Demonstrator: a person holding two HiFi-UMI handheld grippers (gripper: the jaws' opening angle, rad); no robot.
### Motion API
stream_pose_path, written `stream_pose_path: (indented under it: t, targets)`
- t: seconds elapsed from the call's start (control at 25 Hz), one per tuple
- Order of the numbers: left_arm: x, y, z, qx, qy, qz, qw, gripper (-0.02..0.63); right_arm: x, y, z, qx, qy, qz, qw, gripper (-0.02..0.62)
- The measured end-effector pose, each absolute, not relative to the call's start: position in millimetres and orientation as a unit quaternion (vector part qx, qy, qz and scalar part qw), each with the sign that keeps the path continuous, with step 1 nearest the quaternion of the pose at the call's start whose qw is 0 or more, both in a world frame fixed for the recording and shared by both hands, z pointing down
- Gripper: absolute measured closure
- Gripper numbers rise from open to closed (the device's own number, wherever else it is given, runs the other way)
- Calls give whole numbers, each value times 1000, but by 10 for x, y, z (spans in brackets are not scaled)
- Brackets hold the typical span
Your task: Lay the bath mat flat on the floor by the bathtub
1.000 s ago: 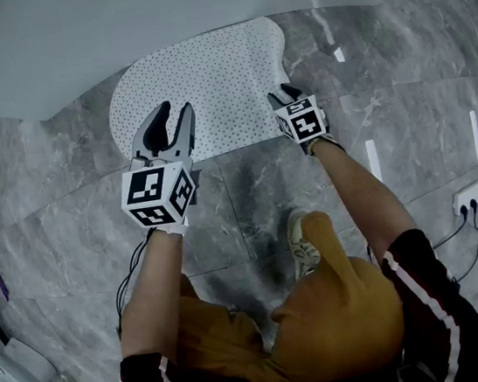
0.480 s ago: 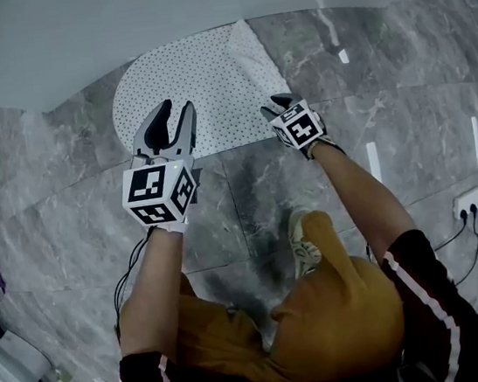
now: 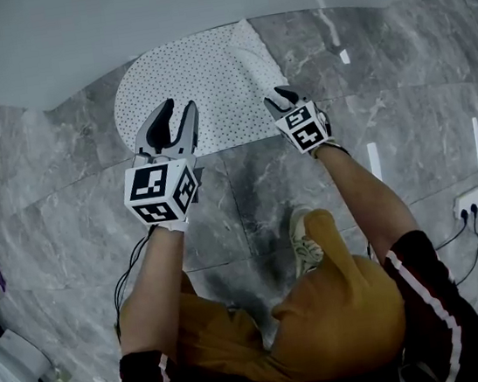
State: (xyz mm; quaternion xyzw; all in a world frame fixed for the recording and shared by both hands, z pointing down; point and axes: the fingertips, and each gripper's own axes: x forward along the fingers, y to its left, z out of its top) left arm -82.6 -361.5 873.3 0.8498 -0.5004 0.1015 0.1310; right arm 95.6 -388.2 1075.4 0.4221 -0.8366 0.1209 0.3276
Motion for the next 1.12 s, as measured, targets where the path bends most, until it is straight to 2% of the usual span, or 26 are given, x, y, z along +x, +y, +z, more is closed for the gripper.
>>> stream_pose_path:
  t: [0.24,0.48,0.72,1.12]
  targets:
    - [-836,-3615,8741,849,-501,105,132,445,1076,-4096,10654,457,-829,115,300,436]
    - [-869,-3605,8759,847,-503,109,133,445,1342,-4394,10639,507,-801,168,271,436]
    - [-933,-3625,8794,842,-509,114,135,446,1716,-4496,11043,544,-741,270,287,414]
    - [-932,-3643,8870,840,-512,118,139,449,1834,-4558,11258,546,-727,223,352,404]
